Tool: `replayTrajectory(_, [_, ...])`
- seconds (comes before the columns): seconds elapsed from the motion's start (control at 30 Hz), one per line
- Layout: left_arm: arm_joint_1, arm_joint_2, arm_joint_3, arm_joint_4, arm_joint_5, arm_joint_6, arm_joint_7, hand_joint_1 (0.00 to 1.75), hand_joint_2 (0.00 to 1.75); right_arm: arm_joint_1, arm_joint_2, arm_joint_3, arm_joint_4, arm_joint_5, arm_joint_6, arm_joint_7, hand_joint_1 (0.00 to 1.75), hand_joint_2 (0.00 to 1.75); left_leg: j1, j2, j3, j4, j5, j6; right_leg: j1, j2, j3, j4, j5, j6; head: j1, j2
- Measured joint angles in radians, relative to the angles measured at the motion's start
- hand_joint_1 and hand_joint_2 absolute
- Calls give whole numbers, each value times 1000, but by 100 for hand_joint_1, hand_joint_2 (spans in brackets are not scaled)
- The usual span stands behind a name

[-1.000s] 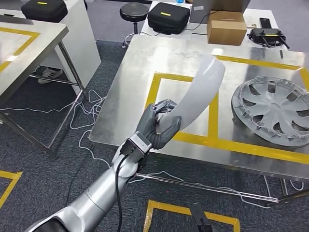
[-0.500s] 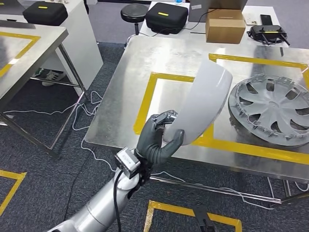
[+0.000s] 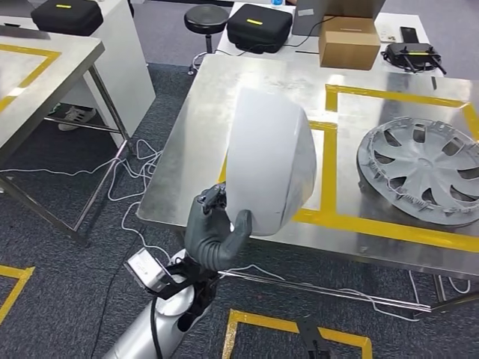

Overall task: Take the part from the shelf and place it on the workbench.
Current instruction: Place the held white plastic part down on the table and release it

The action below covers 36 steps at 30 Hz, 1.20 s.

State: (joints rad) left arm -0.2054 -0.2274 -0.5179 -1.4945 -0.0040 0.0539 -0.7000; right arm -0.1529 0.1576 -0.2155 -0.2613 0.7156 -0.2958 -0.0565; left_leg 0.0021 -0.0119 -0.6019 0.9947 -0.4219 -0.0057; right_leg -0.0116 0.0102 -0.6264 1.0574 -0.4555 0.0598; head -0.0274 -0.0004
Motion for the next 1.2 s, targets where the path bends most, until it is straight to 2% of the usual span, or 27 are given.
replayTrajectory(0.03, [1, 0, -1, -6, -1, -1, 0, 175, 175, 0, 0, 0, 0, 0, 0, 0, 0, 0, 2, 0, 1, -2, 1, 4, 0, -1, -21, 45, -26, 4, 3, 0])
replayTrajectory(0.1, [3, 2, -4, -18, -6, -2, 0, 175, 175, 1, 0, 0, 0, 1, 0, 0, 0, 0, 2, 1, 1, -2, 1, 8, 0, -1, -80, 176, -89, 9, 11, 0])
replayTrajectory(0.13, [4, 4, -5, -24, -9, -2, 0, 175, 175, 2, 0, 0, 0, 1, 0, 0, 0, 0, 2, 1, 1, -1, 0, 8, 0, -1, -105, 229, -106, 11, 12, 0])
replayTrajectory(0.17, [6, 6, -6, -30, -11, -3, 0, 175, 175, 3, 0, 0, 0, 1, 0, 0, 0, 0, 2, 1, 2, -1, 0, 9, -1, -2, -114, 248, -105, 12, 13, 0])
replayTrajectory(0.2, [8, 8, -7, -35, -12, -5, 0, 175, 175, 3, 0, 0, 0, 1, 0, 0, 0, 0, 2, 0, 3, -1, 0, 8, -1, -2, -103, 227, -85, 12, 13, 0])
replayTrajectory(0.27, [10, 9, -10, -45, -14, -15, 0, 175, 175, 1, 0, 0, 0, 1, 1, 0, 0, 0, 3, -2, 6, 0, -5, 3, -4, -3, -39, 99, -22, 13, 13, 0])
replayTrajectory(0.33, [9, 10, -12, -53, -15, -28, 0, 175, 175, -3, 1, 0, 0, 2, 3, 0, 0, 0, -1, -4, 7, 2, -18, -8, -4, -2, 18, -8, 1, 7, 14, 0])
replayTrajectory(0.37, [9, 11, -12, -57, -17, -32, 0, 175, 175, -3, 2, 0, 0, 2, 3, 0, 0, 0, -3, -5, 8, 1, -24, -13, -3, -1, 28, -26, -5, 0, 12, 0])
replayTrajectory(0.43, [9, 13, -14, -63, -20, -39, 0, 175, 175, -2, 2, 0, 0, 3, 4, 1, 0, 0, -3, -4, 13, -3, -33, -23, -1, 2, 34, -30, -12, -18, 9, 0])
replayTrajectory(0.5, [7, 14, -17, -66, -24, -42, 0, 175, 175, 0, 2, -1, 0, 2, 4, 1, 0, 0, -1, -2, 12, 17, -40, -35, -2, 2, 48, -32, -15, -32, 4, 0])
replayTrajectory(0.53, [5, 15, -18, -67, -26, -43, 0, 175, 175, 0, 2, -1, 0, 2, 3, 1, 0, 0, -1, 0, -6, 53, -53, -40, -4, 2, 59, -33, -16, -38, 0, 0])
replayTrajectory(0.57, [4, 16, -18, -68, -28, -41, 0, 175, 175, 0, 2, -1, 0, 2, 3, 1, 0, 0, -1, 1, -39, 110, -74, -44, -4, 1, 68, -33, -19, -41, -3, 0])
replayTrajectory(0.63, [5, 19, -18, -68, -30, -35, 0, 175, 175, 0, 2, -2, 0, 2, 3, 1, 0, 0, 0, 1, -102, 211, -114, -49, -4, -1, 80, -33, -23, -46, -6, 0])
replayTrajectory(0.67, [5, 20, -18, -69, -31, -32, 0, 175, 175, 0, 2, -2, 0, 2, 3, 1, 0, 0, 0, 1, -119, 236, -125, -49, -4, -1, 82, -33, -25, -46, -7, 0])
replayTrajectory(0.8, [5, 20, -18, -69, -32, -31, 0, 175, 175, 0, 2, -2, 0, 2, 3, 1, 0, 0, 0, 1, -126, 246, -128, -49, -4, -1, 83, -33, -26, -46, -7, 0])
replayTrajectory(0.87, [6, 22, -18, -70, -33, -27, 0, 175, 175, 0, 2, -2, 0, 2, 3, 1, 0, 0, 0, 1, -154, 278, -131, -49, -4, 1, 87, -33, -31, -46, -8, 0])
replayTrajectory(0.9, [6, 23, -19, -74, -35, -22, 0, 175, 175, 0, 2, -2, 0, 2, 4, 0, 0, 0, -1, 1, -156, 244, -83, -44, -4, 4, 100, -33, -43, -43, -9, 0])
replayTrajectory(0.93, [7, 24, -19, -79, -37, -16, 0, 175, 175, 0, 2, -2, 0, 2, 5, 0, 0, 0, -2, 1, -148, 186, -29, -36, -2, 8, 117, -34, -64, -36, -8, 0])
replayTrajectory(1.0, [8, 25, -21, -89, -39, -8, 0, 175, 175, -2, 2, -2, 1, 2, 7, -2, 0, 0, -6, 0, -109, 45, 77, -17, 0, 14, 152, -44, -103, -17, -6, 0])
replayTrajectory(1.03, [8, 25, -21, -93, -39, -6, 0, 175, 175, -3, 2, -2, 1, 2, 8, -3, 0, 0, -5, -1, -97, 20, 81, -10, 1, 13, 161, -50, -114, -9, -4, 0])
replayTrajectory(1.07, [7, 24, -22, -96, -39, -5, 0, 175, 175, -4, 2, -2, 1, 2, 8, -3, 0, 0, -4, -1, -94, 17, 77, -4, 0, 11, 163, -47, -120, -3, -4, 0])
replayTrajectory(1.1, [6, 24, -23, -98, -39, -5, 0, 175, 175, -5, 2, -2, 0, 2, 8, -3, 0, 0, -2, -1, -90, 14, 73, 1, 1, 7, 154, -26, -134, 2, -3, 0])
replayTrajectory(1.13, [5, 23, -24, -99, -39, -5, 0, 175, 175, -5, 2, -2, 0, 2, 8, -4, 0, 0, 1, 0, -85, 11, 69, 6, 1, 4, 132, 18, -156, 6, -2, 0])
replayTrajectory(1.2, [5, 24, -28, -100, -39, -5, 0, 175, 175, -4, 2, -2, 0, 2, 8, -4, 0, 0, 0, 0, -81, 11, 62, 13, 1, 1, 48, 157, -209, 11, -1, 0])
